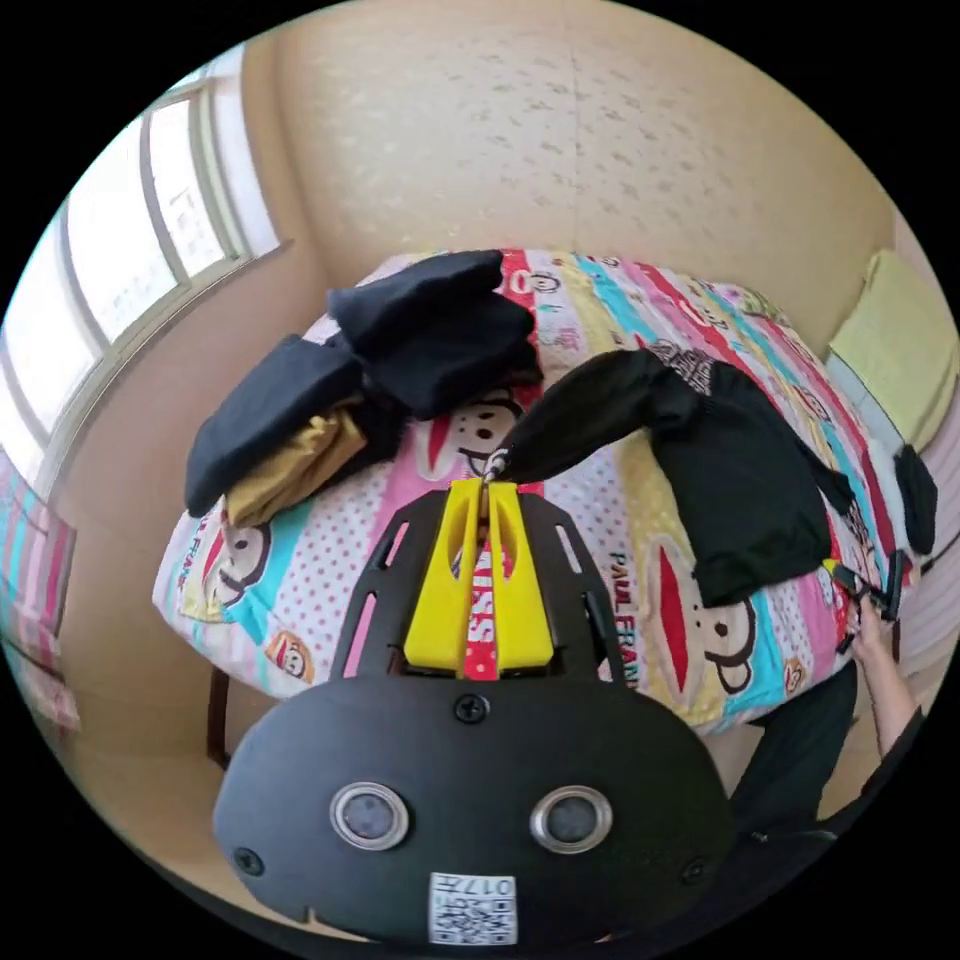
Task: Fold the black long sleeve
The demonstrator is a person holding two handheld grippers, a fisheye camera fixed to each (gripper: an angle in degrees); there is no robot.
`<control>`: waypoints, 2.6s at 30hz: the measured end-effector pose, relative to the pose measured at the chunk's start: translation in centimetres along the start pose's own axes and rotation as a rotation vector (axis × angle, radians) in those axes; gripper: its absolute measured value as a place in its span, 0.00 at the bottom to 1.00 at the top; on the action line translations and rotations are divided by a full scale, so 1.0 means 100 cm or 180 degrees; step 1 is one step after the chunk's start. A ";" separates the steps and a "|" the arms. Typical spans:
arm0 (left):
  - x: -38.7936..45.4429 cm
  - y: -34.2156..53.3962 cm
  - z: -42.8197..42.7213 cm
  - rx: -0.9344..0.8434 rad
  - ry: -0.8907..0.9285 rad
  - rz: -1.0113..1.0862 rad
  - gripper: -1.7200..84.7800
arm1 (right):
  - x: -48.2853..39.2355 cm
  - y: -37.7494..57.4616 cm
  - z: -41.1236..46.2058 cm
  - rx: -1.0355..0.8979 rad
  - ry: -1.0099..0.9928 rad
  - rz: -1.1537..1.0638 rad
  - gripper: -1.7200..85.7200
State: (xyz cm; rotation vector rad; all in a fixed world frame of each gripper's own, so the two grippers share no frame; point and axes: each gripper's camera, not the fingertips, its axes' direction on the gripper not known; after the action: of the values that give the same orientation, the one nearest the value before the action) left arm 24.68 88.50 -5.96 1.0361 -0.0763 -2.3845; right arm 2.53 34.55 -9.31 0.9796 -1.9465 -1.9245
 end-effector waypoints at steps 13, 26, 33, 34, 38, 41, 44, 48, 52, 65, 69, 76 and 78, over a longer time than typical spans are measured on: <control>0.047 0.076 0.034 -0.0011 0.2256 0.0673 0.14 | 0.013 0.009 -0.090 0.0014 -0.0168 0.0085 0.05; 0.098 0.032 0.049 -0.0217 0.1879 0.1240 0.03 | 0.001 0.013 -0.155 0.0063 -0.0280 0.0136 0.07; 0.003 0.041 0.053 -0.0176 0.1874 -0.0061 0.02 | -0.007 0.032 -0.190 0.0345 -0.0920 0.0103 0.10; -0.007 0.044 0.066 -0.0353 0.1932 -0.0228 0.02 | -0.012 0.032 -0.199 0.0451 -0.0808 0.0122 0.12; -0.023 0.048 0.082 -0.0541 0.2163 -0.0466 0.02 | -0.035 0.028 -0.213 0.0625 -0.0359 0.0164 0.16; -0.024 0.049 0.095 -0.0731 0.2115 -0.0419 0.02 | -0.046 0.021 -0.205 0.0415 -0.0378 0.0072 0.16; -0.032 0.049 0.099 -0.0718 0.2174 -0.0541 0.03 | -0.062 0.011 -0.199 0.0316 -0.0354 -0.0021 0.14; -0.040 0.042 0.102 -0.0799 0.2197 -0.0662 0.03 | -0.088 -0.007 -0.179 -0.0041 -0.0078 -0.0193 0.11; -0.041 0.023 0.098 -0.0996 0.2075 -0.0514 0.02 | -0.111 -0.026 -0.178 -0.0173 -0.0188 -0.0191 0.05; -0.052 0.002 -0.022 -0.0364 0.2168 0.0361 0.02 | -0.226 -0.022 -0.307 0.0377 0.0380 -0.0620 0.03; -0.056 0.038 0.028 -0.0881 0.2045 0.0154 0.02 | -0.183 -0.008 -0.265 0.0026 0.0387 -0.0122 0.03; -0.083 0.028 -0.006 -0.0595 0.2317 0.0128 0.02 | -0.227 -0.021 -0.291 0.0095 0.0131 -0.0465 0.03; -0.084 0.020 -0.024 -0.0485 0.2306 0.0271 0.02 | -0.247 -0.036 -0.302 -0.0012 0.0071 -0.0593 0.03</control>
State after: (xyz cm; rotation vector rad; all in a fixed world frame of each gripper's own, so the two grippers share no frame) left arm 31.89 91.31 -1.57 1.7030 0.3096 -1.7785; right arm 40.00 25.61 -2.41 1.2147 -1.8983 -2.0027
